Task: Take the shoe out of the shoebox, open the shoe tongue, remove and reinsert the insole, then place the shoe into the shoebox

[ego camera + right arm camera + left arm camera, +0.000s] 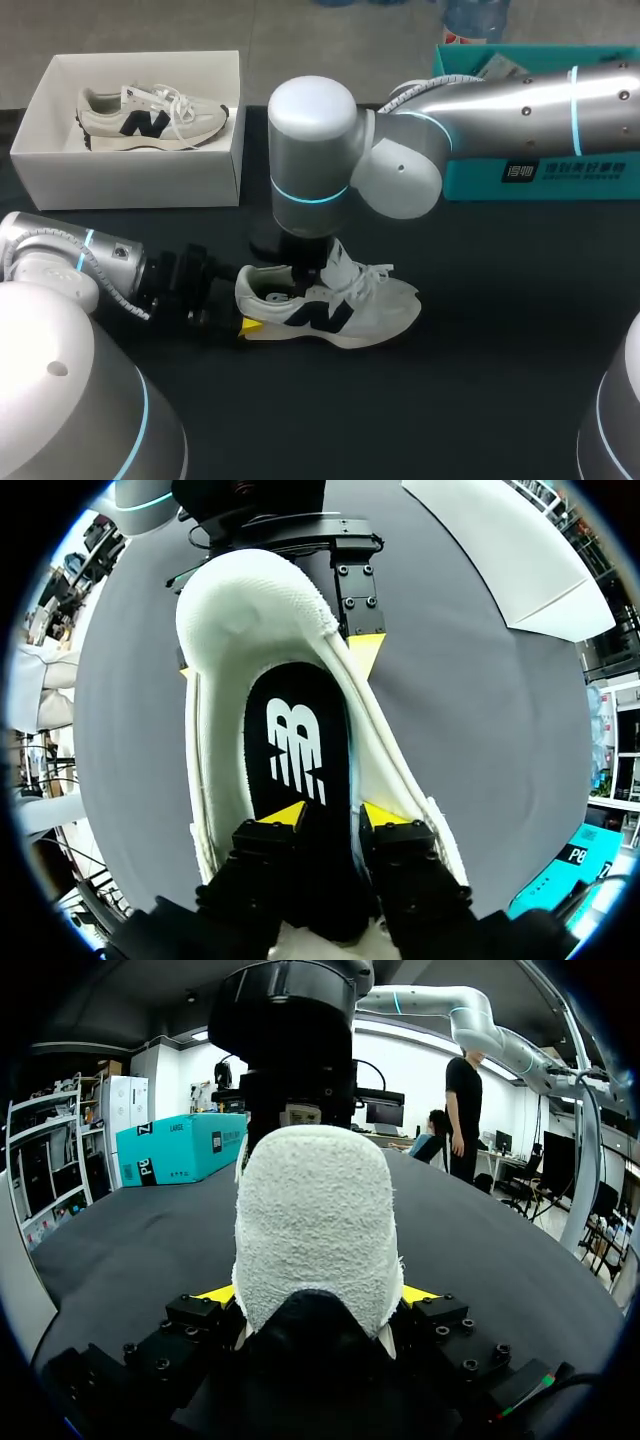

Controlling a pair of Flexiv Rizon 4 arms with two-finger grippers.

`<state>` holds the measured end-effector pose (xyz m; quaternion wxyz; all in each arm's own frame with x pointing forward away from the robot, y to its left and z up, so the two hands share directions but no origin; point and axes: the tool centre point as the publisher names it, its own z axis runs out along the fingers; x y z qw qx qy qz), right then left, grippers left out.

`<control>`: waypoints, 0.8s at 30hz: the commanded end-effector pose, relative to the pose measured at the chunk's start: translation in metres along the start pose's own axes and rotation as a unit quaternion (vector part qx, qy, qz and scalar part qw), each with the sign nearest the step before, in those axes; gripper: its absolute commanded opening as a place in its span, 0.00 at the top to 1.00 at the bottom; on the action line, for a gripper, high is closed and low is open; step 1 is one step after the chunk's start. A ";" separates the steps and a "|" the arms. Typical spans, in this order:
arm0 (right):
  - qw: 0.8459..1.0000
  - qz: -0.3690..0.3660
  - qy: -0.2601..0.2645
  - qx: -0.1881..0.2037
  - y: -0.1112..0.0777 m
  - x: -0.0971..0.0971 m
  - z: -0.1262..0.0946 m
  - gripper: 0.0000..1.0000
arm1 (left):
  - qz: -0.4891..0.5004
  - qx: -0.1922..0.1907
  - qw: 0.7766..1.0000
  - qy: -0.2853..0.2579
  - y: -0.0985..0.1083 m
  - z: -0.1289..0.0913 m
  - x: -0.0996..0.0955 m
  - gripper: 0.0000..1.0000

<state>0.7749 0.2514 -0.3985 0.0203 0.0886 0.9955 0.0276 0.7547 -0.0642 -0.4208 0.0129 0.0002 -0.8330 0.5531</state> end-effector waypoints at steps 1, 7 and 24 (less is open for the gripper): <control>0.999 -0.006 0.031 -0.007 0.002 -0.005 0.017 0.64 | 0.000 -0.001 1.000 0.000 0.003 -0.001 0.001 1.00; 0.997 -0.013 0.073 -0.007 0.004 0.001 0.026 0.65 | 0.000 -0.001 1.000 0.000 0.003 -0.001 0.001 1.00; 0.990 -0.027 0.139 -0.014 0.000 0.009 0.013 1.00 | 0.000 -0.001 1.000 0.000 0.003 -0.001 0.001 1.00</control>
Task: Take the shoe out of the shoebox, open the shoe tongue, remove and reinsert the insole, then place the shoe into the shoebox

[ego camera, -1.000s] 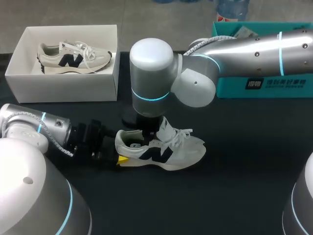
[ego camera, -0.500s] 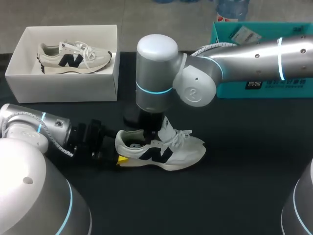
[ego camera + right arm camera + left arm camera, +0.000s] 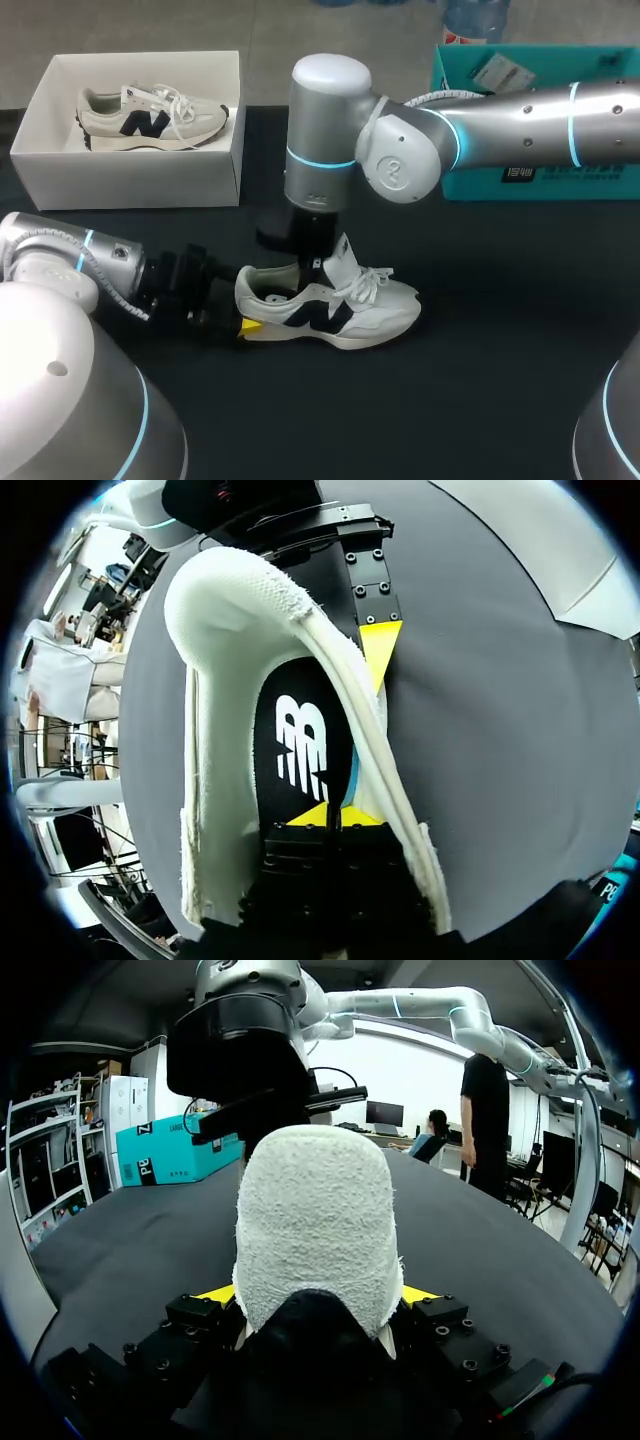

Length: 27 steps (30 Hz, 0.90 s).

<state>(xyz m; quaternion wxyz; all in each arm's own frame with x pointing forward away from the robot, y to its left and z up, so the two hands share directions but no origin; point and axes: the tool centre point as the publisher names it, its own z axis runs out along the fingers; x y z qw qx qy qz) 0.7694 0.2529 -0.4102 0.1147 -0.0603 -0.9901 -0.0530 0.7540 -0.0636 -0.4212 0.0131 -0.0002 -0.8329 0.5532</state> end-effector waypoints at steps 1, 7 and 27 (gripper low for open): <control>1.000 -0.006 0.002 0.001 0.000 0.003 0.001 1.00 | 0.000 -0.002 1.000 0.000 0.003 0.000 0.000 1.00; 1.000 -0.018 -0.010 -0.003 0.000 0.007 -0.017 1.00 | 0.000 -0.002 1.000 0.000 0.003 0.000 0.000 1.00; 0.997 -0.002 -0.075 -0.007 -0.004 0.004 -0.036 1.00 | 0.000 -0.002 1.000 0.000 0.003 0.000 0.000 1.00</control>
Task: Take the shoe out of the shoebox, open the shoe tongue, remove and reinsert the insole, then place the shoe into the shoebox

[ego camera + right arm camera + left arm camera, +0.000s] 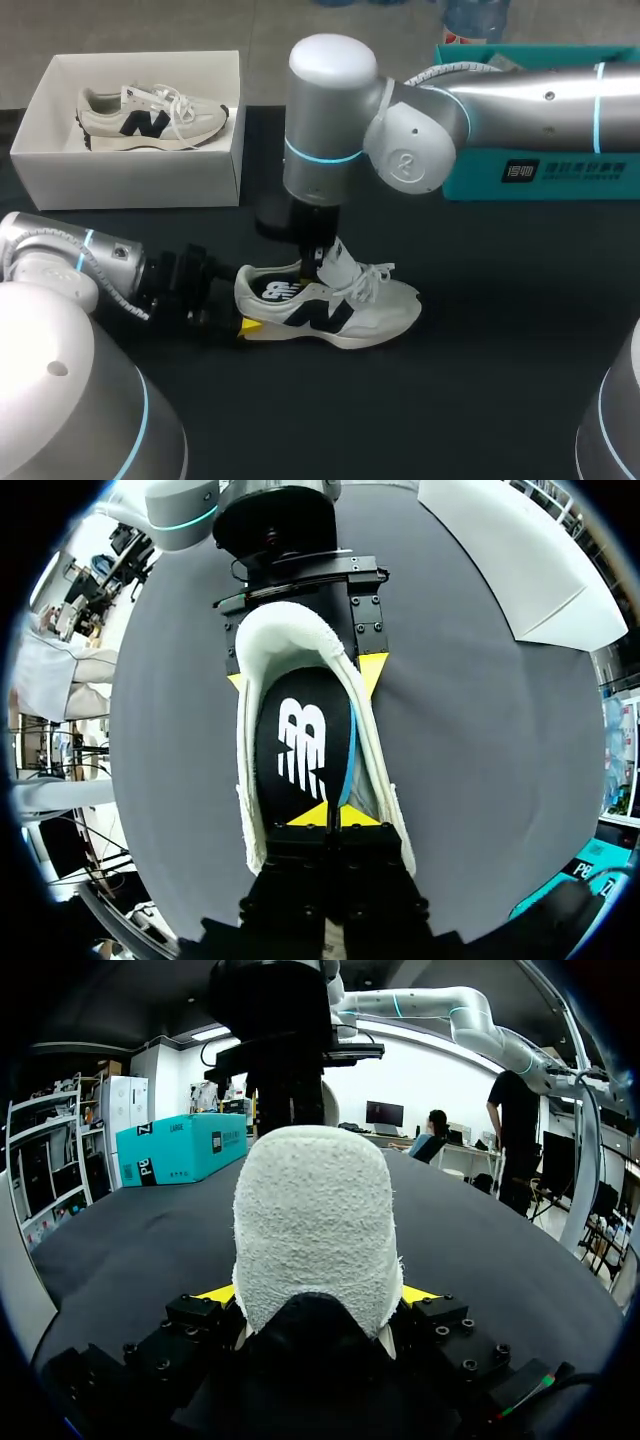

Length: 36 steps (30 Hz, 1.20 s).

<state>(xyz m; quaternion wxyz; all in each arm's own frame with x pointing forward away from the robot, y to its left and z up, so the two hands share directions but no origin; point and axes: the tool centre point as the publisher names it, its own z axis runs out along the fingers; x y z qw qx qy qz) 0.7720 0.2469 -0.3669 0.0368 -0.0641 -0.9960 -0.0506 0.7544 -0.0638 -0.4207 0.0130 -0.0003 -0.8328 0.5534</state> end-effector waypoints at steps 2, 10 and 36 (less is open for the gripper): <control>1.000 0.001 0.003 0.000 -0.002 -0.003 0.012 1.00 | 0.000 -0.002 1.000 0.000 0.003 0.000 0.001 1.00; 1.000 0.016 -0.023 0.010 -0.007 -0.003 -0.001 1.00 | 0.000 -0.002 1.000 0.000 0.003 0.000 0.001 1.00; 0.998 0.000 -0.052 -0.023 0.004 -0.016 -0.001 1.00 | 0.000 -0.002 1.000 0.000 0.003 0.000 0.001 1.00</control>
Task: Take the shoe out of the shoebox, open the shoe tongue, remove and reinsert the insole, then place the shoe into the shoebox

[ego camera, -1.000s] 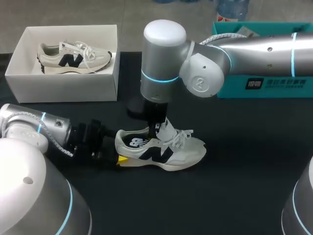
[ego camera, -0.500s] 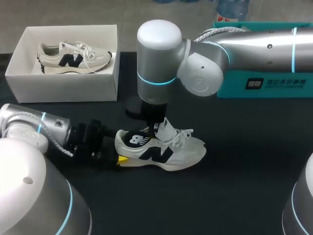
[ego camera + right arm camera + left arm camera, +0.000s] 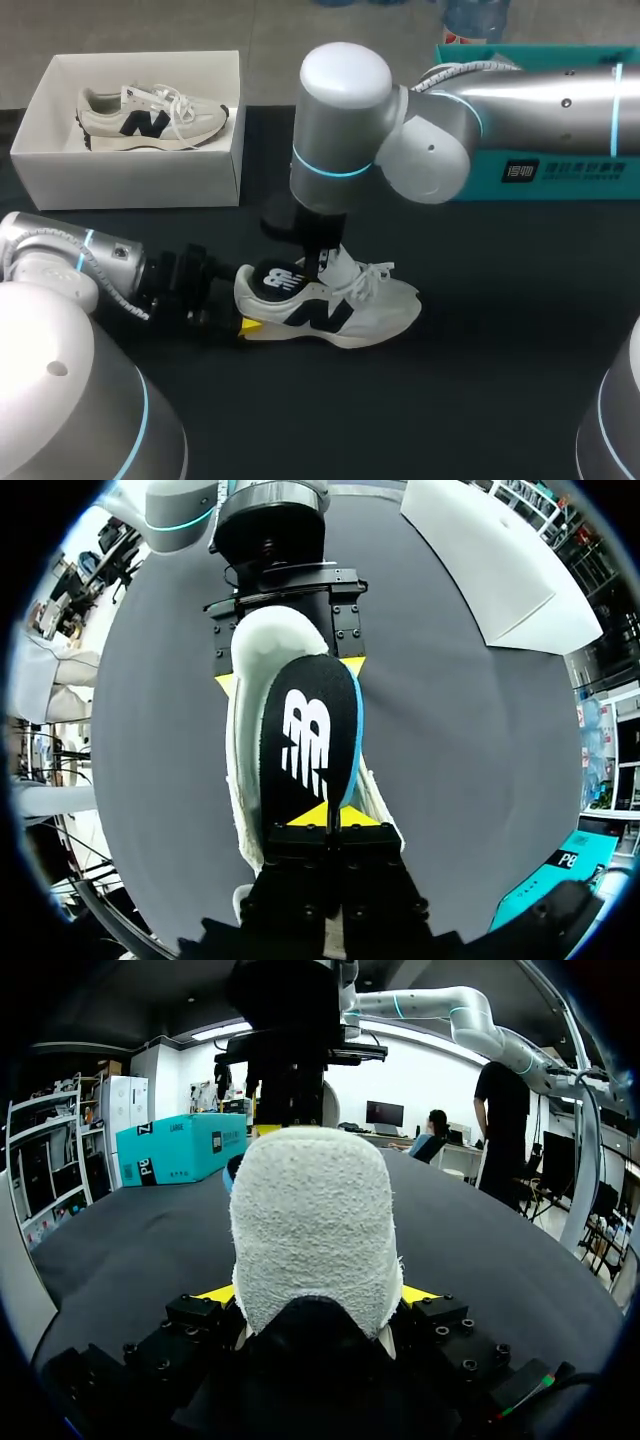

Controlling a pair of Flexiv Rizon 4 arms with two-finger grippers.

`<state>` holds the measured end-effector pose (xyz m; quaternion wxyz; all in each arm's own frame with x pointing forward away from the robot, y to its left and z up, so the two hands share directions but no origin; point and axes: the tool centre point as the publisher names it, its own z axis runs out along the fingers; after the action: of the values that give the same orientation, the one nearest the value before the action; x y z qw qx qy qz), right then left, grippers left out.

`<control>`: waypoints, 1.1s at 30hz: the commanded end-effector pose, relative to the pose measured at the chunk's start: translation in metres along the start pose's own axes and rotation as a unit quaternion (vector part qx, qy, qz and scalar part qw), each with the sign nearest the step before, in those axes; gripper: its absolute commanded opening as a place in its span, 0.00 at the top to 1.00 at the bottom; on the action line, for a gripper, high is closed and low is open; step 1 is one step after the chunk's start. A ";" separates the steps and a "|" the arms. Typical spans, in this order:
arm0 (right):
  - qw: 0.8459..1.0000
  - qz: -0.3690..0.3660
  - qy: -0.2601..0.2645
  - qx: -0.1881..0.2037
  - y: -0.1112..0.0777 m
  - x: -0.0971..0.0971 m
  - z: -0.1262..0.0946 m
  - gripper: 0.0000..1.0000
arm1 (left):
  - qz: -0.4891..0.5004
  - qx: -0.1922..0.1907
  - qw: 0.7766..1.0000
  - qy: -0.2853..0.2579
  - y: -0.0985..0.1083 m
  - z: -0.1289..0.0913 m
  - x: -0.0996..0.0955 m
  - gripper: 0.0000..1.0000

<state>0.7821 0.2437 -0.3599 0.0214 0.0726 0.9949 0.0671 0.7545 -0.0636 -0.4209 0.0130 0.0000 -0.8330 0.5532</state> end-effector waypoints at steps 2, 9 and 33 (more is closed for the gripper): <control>1.000 -0.006 0.006 -0.002 0.007 -0.006 0.008 1.00 | 0.000 -0.001 1.000 0.000 0.003 0.000 0.001 1.00; 1.000 -0.009 0.014 -0.007 0.006 -0.002 0.011 0.91 | 0.000 -0.001 1.000 0.000 0.003 0.000 0.001 1.00; 0.999 -0.011 0.031 -0.018 0.002 0.012 0.008 1.00 | 0.000 -0.001 1.000 0.000 0.003 0.000 0.001 1.00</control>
<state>0.7754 0.2534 -0.3774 -0.0129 0.0587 0.9943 0.0885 0.7544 -0.0636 -0.4208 0.0129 -0.0002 -0.8328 0.5534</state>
